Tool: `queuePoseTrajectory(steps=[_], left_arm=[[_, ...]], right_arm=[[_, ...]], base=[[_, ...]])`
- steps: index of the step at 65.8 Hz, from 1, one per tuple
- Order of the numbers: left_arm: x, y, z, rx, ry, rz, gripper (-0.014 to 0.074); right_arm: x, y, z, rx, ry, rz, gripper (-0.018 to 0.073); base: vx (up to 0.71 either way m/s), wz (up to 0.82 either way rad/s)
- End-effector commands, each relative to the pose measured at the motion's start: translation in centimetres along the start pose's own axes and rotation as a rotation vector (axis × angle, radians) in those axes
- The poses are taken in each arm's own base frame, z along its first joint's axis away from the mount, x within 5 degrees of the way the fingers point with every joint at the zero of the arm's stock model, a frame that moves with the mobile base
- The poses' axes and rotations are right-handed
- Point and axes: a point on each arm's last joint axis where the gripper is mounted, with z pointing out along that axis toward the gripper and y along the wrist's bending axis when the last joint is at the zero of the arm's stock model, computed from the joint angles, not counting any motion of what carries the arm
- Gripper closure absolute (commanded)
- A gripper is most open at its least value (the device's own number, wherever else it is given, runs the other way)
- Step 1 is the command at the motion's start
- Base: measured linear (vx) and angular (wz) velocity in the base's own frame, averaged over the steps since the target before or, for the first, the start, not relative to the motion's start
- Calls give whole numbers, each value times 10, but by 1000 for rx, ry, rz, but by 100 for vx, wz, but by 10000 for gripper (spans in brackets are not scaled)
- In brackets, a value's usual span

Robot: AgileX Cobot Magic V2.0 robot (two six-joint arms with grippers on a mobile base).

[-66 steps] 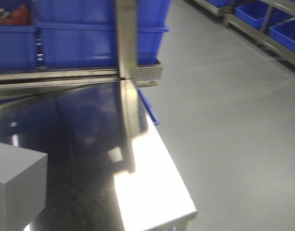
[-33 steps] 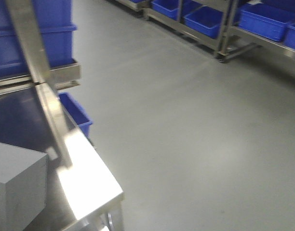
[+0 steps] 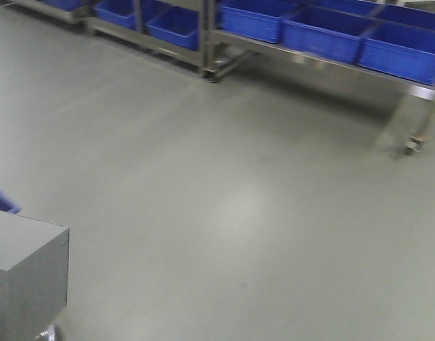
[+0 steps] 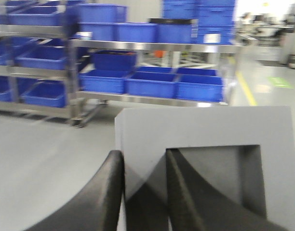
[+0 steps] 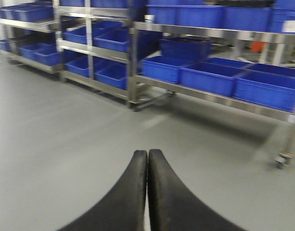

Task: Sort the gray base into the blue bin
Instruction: 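Drive the base away from the table holding the block in the left gripper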

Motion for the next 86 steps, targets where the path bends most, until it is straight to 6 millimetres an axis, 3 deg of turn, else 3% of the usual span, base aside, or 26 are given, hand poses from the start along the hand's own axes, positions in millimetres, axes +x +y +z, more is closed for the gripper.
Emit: queuePoseTrajectory(steps=[1, 43, 86], left_arm=[[-19, -2, -2, 22, -125, -10, 602], [-19, -2, -2, 23, -127, -10, 602], [-19, -2, -2, 23, -127, -10, 602]], right_arm=[[-3, 0, 0, 7, -75, -17, 568], [-3, 0, 0, 7, -75, -17, 568], [-3, 0, 0, 7, -75, -17, 568]], base=[[0, -77], [6, -76], [22, -20]])
